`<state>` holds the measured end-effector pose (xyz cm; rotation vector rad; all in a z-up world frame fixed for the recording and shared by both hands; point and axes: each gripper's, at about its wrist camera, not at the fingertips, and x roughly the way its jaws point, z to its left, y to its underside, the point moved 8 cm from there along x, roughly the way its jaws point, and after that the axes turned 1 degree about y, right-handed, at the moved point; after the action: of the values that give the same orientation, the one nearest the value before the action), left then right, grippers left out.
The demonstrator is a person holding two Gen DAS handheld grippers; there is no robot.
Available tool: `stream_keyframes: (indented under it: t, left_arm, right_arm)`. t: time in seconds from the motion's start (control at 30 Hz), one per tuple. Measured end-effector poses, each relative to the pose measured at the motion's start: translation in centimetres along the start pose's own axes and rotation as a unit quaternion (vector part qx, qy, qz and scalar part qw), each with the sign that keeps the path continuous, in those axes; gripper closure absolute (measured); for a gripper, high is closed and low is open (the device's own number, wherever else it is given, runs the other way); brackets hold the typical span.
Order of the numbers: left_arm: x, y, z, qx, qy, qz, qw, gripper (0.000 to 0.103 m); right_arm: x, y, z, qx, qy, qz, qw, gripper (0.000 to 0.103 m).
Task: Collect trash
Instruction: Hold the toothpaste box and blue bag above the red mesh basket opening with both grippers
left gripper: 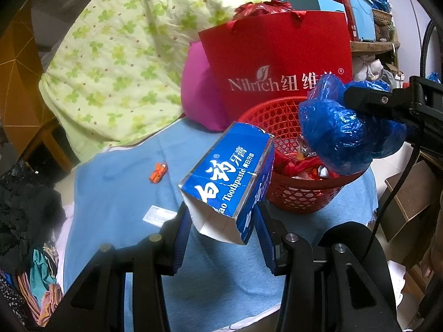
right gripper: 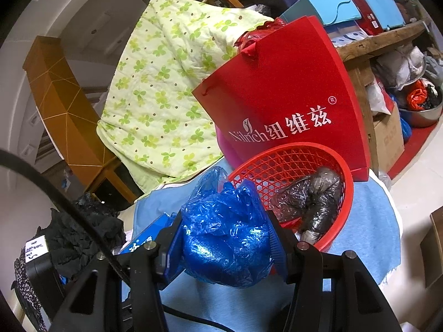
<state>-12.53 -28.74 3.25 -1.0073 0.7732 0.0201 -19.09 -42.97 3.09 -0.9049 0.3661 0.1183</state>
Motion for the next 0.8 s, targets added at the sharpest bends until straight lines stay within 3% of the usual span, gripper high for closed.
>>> stream_keyframes:
  t: [0.8]
  left_arm:
    - [0.8,0.1,-1.2,0.01,0.006,0.007,0.9999,0.055]
  right_arm:
    - [-0.3,-0.6,-2.3,0.019,0.015,-0.009,1.0,0.046]
